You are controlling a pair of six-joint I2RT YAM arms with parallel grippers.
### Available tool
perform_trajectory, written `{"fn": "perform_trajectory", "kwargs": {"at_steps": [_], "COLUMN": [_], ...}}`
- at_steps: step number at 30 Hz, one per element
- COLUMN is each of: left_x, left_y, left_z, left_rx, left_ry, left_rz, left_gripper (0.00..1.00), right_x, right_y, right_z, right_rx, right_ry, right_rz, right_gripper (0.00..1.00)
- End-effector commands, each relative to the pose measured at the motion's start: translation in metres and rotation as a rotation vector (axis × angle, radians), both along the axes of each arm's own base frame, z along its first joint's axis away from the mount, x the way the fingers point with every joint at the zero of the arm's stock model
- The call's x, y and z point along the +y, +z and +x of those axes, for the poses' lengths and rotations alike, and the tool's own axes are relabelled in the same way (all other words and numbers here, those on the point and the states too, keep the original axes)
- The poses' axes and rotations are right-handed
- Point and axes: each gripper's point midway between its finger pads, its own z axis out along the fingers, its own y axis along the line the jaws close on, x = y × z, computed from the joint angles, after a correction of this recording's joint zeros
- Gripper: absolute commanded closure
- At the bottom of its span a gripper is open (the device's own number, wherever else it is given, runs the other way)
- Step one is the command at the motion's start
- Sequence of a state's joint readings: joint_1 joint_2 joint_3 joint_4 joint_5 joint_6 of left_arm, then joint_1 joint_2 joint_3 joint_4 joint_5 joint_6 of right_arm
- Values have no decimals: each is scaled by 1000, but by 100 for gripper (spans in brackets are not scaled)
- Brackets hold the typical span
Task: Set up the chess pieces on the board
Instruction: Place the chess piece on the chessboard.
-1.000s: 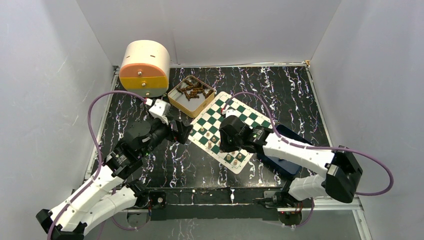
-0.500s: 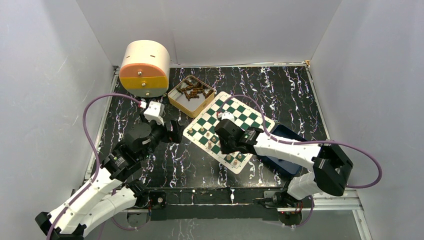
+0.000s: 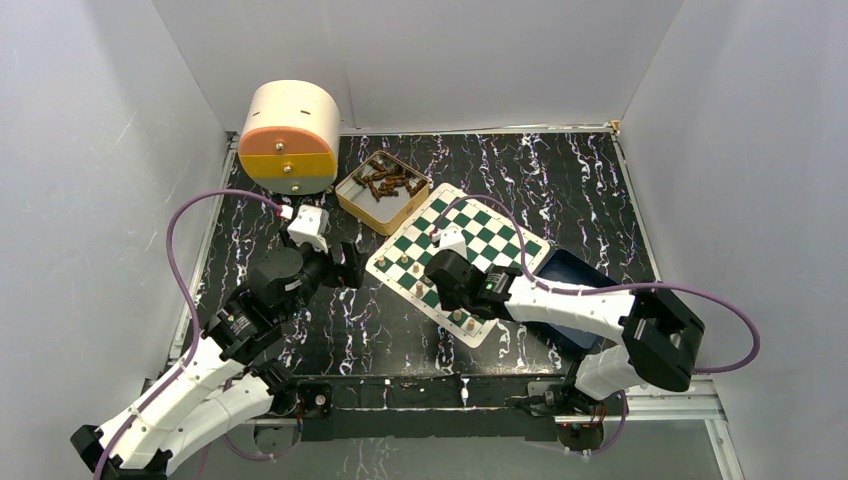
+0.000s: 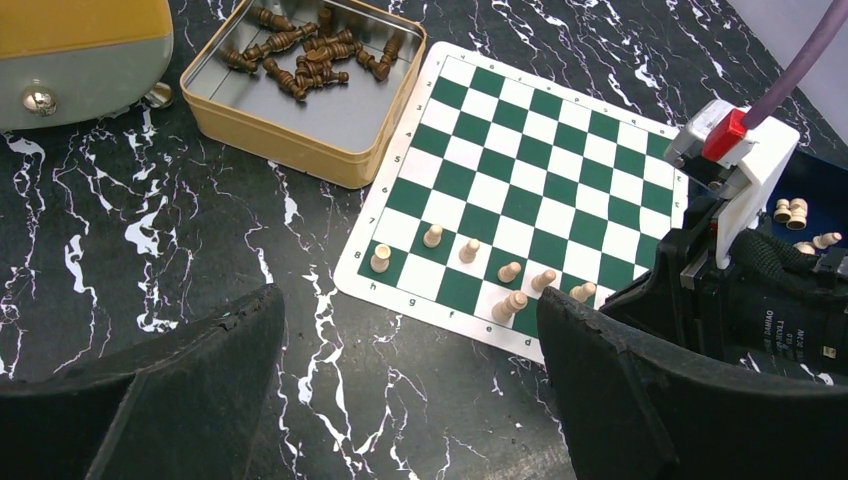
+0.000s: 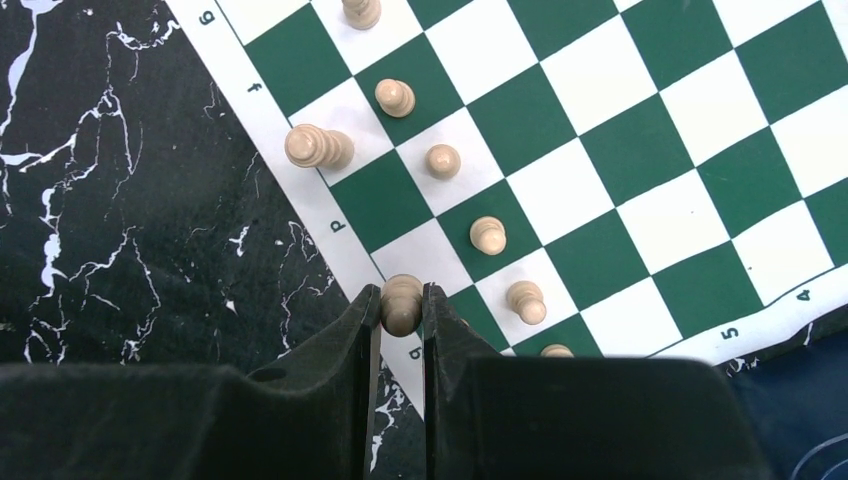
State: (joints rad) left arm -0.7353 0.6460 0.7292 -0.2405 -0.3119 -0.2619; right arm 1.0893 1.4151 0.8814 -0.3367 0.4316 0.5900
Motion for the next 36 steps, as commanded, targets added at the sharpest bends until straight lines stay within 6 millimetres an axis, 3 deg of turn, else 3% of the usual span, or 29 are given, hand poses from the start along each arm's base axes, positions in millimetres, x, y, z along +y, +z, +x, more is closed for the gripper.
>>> {"fn": "perform_trajectory", "kwargs": {"at_steps": [1, 36], "left_x": [2, -1], "left_y": [5, 8], "left_z": [2, 2], "left_rx": [-21, -25], "left_ry": [16, 6], "left_rz": [-15, -25], "left_gripper": [7, 7], "right_x": [6, -2], "right_y": [1, -32], "right_z": [8, 3], "right_rx": [-71, -133], "right_ry": [-8, -10], "right_rz": [10, -75], "right_gripper": [80, 78]}}
